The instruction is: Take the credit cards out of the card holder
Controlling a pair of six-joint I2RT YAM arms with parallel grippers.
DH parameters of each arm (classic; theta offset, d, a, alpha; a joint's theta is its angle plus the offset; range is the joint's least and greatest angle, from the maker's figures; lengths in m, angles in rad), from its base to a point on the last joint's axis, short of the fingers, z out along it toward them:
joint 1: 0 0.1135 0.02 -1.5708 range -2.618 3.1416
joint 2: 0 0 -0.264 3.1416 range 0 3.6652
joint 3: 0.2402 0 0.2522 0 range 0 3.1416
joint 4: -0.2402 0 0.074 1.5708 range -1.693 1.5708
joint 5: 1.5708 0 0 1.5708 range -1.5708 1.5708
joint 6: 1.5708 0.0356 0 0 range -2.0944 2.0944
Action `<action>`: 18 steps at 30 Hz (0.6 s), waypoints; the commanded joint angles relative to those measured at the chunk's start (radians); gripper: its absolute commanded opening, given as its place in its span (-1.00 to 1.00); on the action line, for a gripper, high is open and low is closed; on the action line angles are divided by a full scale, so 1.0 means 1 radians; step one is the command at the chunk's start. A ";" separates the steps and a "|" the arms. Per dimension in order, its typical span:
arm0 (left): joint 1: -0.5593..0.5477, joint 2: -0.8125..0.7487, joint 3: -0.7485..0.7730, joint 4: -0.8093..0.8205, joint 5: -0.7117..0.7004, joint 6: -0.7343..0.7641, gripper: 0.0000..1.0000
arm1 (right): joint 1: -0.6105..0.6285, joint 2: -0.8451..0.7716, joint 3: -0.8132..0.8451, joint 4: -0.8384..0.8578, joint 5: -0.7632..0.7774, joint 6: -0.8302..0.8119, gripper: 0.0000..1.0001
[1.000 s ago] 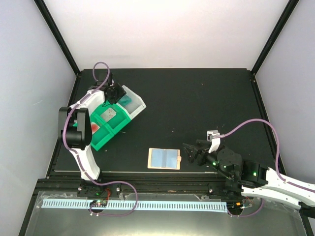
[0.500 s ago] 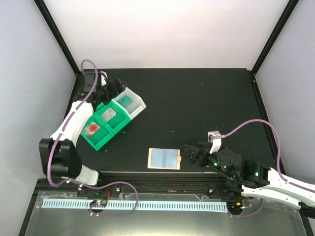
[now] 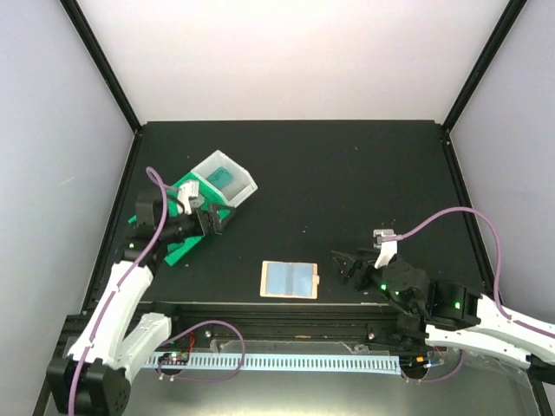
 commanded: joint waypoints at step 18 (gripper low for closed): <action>-0.445 -0.397 -0.133 -0.070 -0.143 0.000 0.98 | 0.003 0.136 0.091 -0.023 0.132 0.052 1.00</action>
